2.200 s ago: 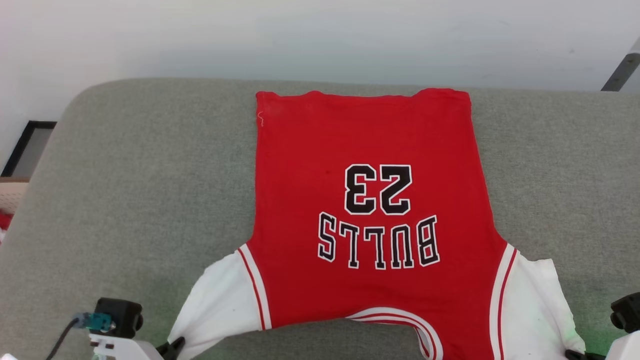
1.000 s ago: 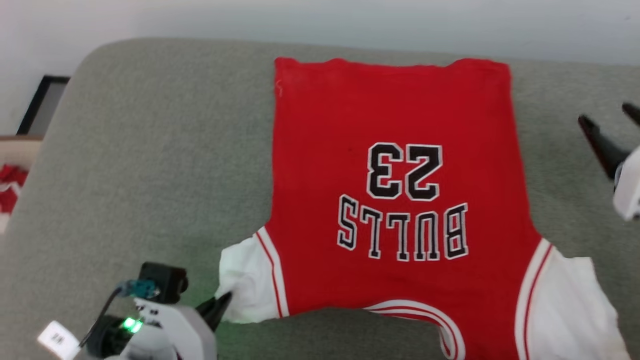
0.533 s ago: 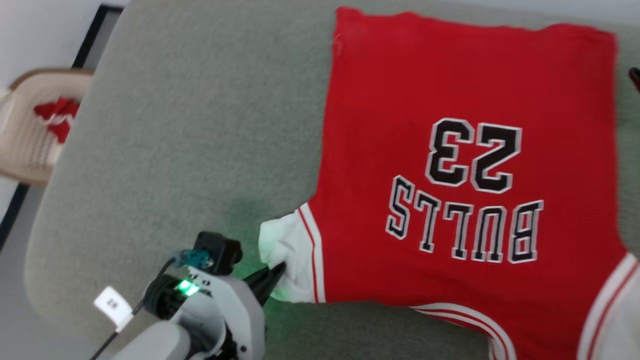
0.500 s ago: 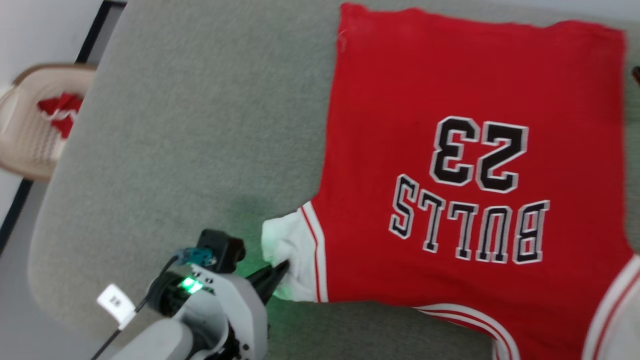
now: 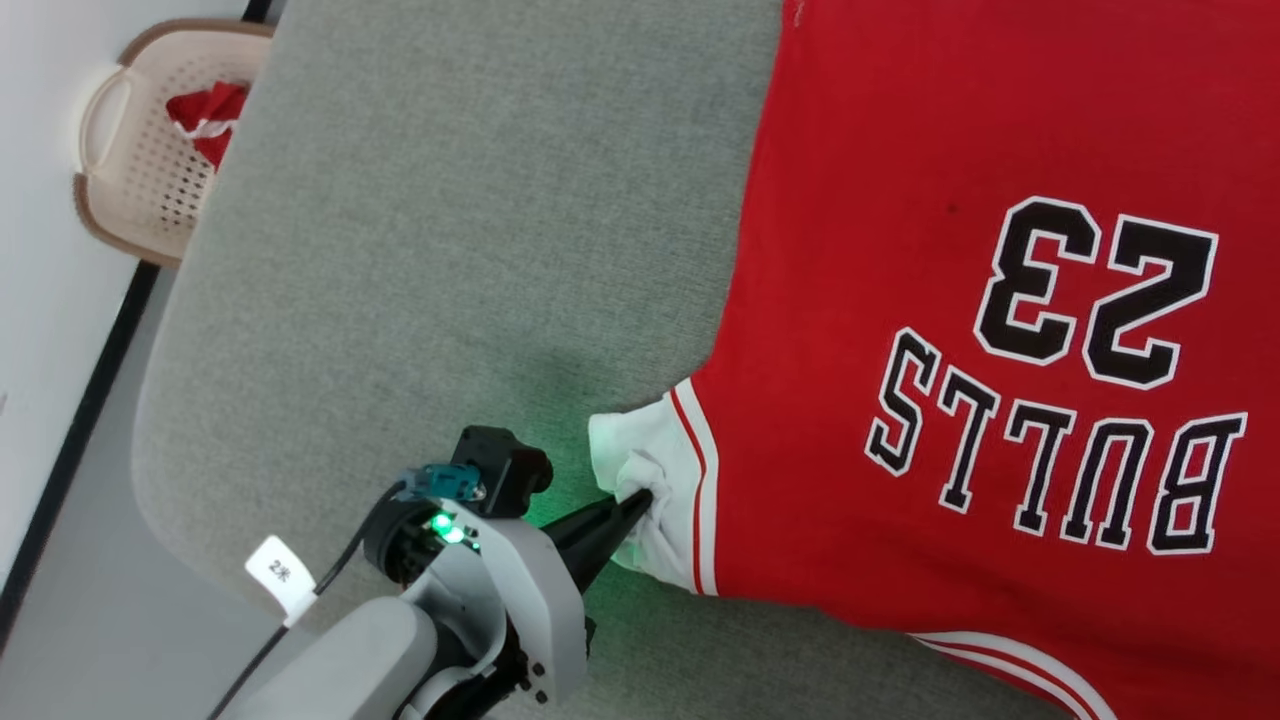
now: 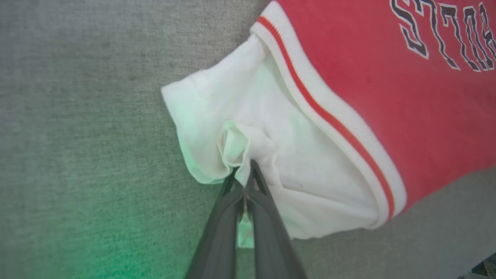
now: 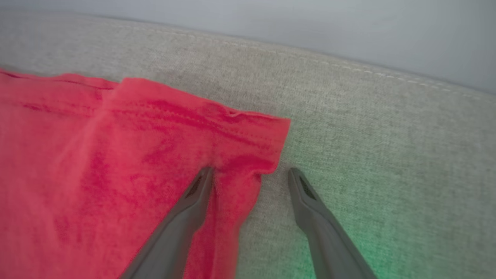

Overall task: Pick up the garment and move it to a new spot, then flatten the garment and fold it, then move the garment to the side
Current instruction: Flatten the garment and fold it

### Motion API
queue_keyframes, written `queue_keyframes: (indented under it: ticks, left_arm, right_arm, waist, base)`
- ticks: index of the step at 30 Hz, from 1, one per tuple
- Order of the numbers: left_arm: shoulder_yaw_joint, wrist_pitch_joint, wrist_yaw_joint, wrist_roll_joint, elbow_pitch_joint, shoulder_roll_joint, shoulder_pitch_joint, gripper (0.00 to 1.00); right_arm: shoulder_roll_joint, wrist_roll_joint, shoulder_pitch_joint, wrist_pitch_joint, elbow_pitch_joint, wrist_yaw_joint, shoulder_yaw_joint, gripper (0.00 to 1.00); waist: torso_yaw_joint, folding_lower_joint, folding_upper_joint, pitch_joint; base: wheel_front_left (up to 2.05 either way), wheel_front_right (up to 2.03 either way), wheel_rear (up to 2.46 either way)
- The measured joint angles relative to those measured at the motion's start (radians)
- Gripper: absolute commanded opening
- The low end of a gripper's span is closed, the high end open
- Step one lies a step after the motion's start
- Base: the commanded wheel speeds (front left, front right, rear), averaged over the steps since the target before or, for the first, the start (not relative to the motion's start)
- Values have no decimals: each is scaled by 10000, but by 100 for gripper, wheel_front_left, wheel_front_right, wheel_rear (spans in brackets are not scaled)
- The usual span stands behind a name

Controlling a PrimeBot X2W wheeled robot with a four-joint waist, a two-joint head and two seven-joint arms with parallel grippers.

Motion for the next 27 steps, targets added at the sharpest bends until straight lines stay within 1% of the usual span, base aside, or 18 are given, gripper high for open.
queue_keyframes:
  ticks: [2,3,4,6,8,11,15,18,22,27]
  left_arm:
    - [-25,-27,-61,-6,88,-44,-45,0]
    - [-31,-54,-84,-8,119,-63,-58,0]
    - [-38,-71,-86,-13,148,-86,-72,0]
    - [-38,-96,-104,-23,203,-121,-91,0]
    - [-36,-130,-146,-44,280,-155,-105,0]
    - [-13,-171,-178,-111,416,-150,-118,0]
    - [63,-213,-169,-171,594,-86,-93,0]
    - [176,-236,-84,-249,673,48,-17,0]
    - [372,-261,25,-374,692,336,189,0]
    - [587,-247,242,-495,639,767,482,0]
  right_arm:
    - [42,-113,-253,357,324,-8,6,100]
    - [73,-176,-413,606,512,-8,-4,71]
    - [100,-249,-555,905,646,-8,36,0]
    - [115,-512,-777,1365,704,-10,267,0]
    - [138,-711,-809,1388,773,-6,301,0]
    - [257,-709,-749,1275,719,-4,322,0]
    - [257,-560,-273,1266,48,-10,700,0]
    - [142,-69,334,1275,-802,-12,1018,0]
    - [-199,623,1337,1396,-2339,-12,1578,0]
    - [-759,1689,2831,1549,-4289,-6,1732,0]
  waist:
    - [86,0,0,120]
    - [115,0,0,169]
    - [137,0,-1,205]
    - [139,0,0,248]
    - [93,0,0,256]
    - [-4,0,0,203]
    - [-208,0,0,35]
    - [-445,0,0,-131]
    - [-856,0,0,-382]
    - [-1505,0,0,-703]
  base:
    - [0,0,0]
    - [0,0,0]
    - [0,0,0]
    - [0,0,0]
    - [0,0,0]
    - [0,0,0]
    - [0,0,0]
    - [0,0,0]
    - [0,0,0]
    - [0,0,0]
